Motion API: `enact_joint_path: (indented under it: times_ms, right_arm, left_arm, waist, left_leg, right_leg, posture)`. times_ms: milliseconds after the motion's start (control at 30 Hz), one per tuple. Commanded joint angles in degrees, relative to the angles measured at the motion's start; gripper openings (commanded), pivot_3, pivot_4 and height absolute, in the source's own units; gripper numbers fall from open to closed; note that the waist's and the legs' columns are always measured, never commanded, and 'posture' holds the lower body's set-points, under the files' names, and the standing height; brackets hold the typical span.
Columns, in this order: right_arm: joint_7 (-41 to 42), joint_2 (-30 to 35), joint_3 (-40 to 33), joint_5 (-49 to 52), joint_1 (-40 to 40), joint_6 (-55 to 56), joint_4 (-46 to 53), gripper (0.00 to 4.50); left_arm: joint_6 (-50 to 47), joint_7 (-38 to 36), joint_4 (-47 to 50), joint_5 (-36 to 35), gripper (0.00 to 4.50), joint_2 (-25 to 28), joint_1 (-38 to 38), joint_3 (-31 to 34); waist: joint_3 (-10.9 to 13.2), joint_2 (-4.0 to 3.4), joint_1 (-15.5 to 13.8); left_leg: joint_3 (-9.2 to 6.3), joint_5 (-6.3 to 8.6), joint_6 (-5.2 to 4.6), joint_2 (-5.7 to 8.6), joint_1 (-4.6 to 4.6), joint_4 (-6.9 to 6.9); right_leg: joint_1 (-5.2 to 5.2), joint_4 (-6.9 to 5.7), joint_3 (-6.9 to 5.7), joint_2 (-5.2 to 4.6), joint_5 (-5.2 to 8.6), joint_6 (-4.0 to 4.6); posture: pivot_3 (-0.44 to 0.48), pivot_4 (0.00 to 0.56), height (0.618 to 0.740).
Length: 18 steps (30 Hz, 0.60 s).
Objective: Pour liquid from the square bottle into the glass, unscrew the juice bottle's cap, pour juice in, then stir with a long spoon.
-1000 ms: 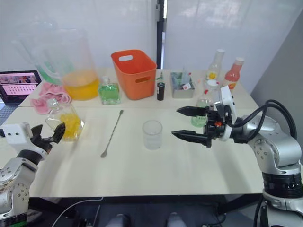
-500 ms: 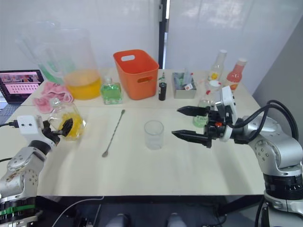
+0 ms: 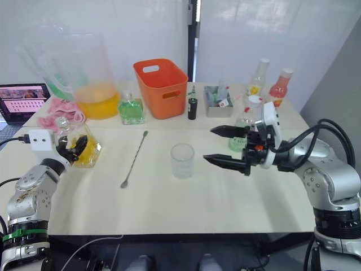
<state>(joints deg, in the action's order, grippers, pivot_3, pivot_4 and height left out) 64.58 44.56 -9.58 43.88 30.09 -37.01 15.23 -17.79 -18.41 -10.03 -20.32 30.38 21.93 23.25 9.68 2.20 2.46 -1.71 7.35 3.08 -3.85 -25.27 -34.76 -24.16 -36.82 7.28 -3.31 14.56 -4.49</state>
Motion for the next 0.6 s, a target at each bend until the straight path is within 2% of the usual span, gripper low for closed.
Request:
enact_joint_path:
  times_ms: [33, 233, 400, 467, 600]
  right_arm:
    - [-0.26, 0.07, -0.41, 0.82, 1.40, 0.51, 1.19, 4.50]
    - [0.67, 0.19, 0.45, 1.42, 2.92, -0.33, 0.37, 4.50]
    - [1.51, 0.29, 1.18, 1.53, 3.67, -0.73, -0.25, 4.50]
    - [1.75, 0.23, 1.32, 1.56, 3.93, -0.83, -0.55, 4.50]
    - [1.72, 0.02, 1.59, 1.59, 4.18, -1.13, -0.36, 4.50]
  left_arm:
    - [1.71, -0.79, 4.03, -1.40, 2.81, 1.44, 0.75, 2.16]
    - [-0.68, -13.24, 17.15, -10.02, 2.81, 7.13, -4.04, 4.22]
    - [-5.66, -21.66, 23.08, -17.64, 2.81, 12.02, -6.29, 5.22]
    - [-6.70, -24.10, 24.54, -19.04, 2.81, 13.47, -6.70, 4.78]
    - [-12.15, -32.31, 30.73, -24.86, 2.81, 16.97, -6.31, -0.61]
  waist:
    - [0.00, 0.00, 0.00]
    - [0.34, 0.56, 0.16]
    - [0.42, 0.63, -0.10]
    - [0.42, 0.63, -0.08]
    - [0.46, 0.59, -0.05]
  left_leg:
    - [0.00, 0.00, 0.00, 0.00, 0.00, 0.00]
    - [-0.02, 0.00, 0.00, -0.06, -0.19, 0.06]
    - [-0.04, 0.00, 0.00, -0.05, -0.36, 0.06]
    - [-0.04, 0.00, 0.00, -0.05, -0.35, 0.06]
    - [-0.04, 0.00, -0.01, -0.06, -0.33, 0.05]
  right_leg:
    - [0.00, 0.00, 0.00, 0.00, 0.00, 0.00]
    - [-0.17, 0.01, -0.06, 0.01, -0.04, 0.03]
    - [-0.24, 0.10, -0.12, -0.01, -0.23, 0.38]
    - [-0.22, 0.13, -0.12, -0.02, -0.15, 0.44]
    - [-0.22, 0.13, -0.13, -0.01, -0.05, 0.49]
  posture:
    - [0.000, 0.150, 0.740]
    - [0.000, 0.150, 0.740]
    - [0.000, 0.150, 0.740]
    - [0.000, 0.150, 0.740]
    - [0.000, 0.150, 0.740]
